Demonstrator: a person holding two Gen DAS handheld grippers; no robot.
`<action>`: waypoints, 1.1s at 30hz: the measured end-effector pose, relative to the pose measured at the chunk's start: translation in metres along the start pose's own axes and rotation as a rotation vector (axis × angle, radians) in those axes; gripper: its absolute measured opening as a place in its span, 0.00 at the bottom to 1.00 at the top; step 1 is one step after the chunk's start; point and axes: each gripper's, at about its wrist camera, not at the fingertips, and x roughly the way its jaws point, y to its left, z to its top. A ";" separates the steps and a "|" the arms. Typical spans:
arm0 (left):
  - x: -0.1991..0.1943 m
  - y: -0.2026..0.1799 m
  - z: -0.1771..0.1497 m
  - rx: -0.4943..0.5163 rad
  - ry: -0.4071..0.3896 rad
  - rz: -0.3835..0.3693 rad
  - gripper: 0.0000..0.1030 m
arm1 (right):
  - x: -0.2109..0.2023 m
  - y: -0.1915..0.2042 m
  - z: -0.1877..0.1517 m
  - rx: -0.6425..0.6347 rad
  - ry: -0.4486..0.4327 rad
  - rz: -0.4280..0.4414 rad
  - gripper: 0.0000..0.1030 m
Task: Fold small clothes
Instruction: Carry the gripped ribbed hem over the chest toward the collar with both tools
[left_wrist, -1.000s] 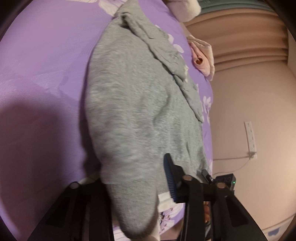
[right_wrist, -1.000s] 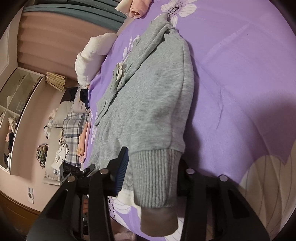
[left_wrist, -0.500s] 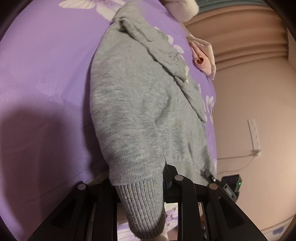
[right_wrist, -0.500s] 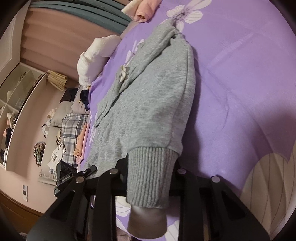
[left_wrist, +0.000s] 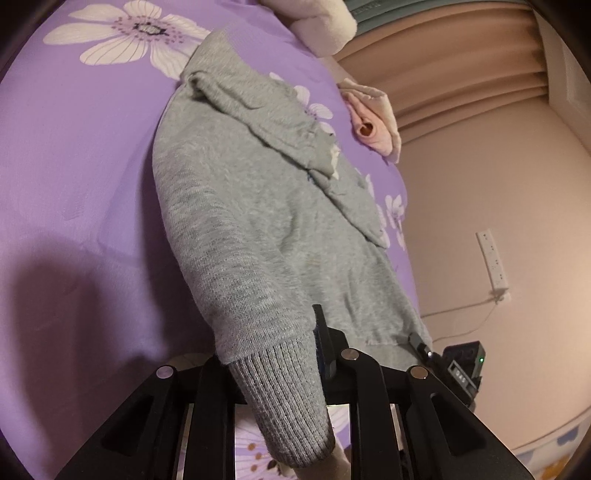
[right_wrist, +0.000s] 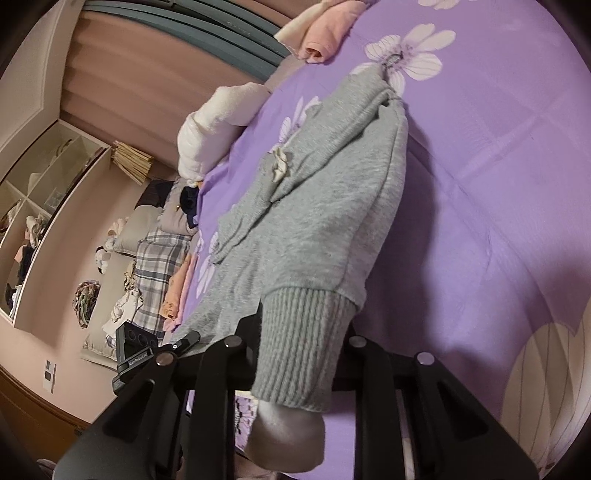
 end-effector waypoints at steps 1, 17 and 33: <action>-0.002 -0.001 0.000 0.005 -0.008 -0.003 0.15 | -0.001 0.002 0.000 -0.006 -0.003 0.003 0.21; -0.027 -0.048 0.005 0.165 -0.148 -0.004 0.10 | -0.024 0.029 0.003 -0.077 -0.086 0.049 0.16; -0.066 -0.077 -0.008 0.246 -0.169 -0.045 0.09 | -0.063 0.060 -0.008 -0.180 -0.074 0.057 0.16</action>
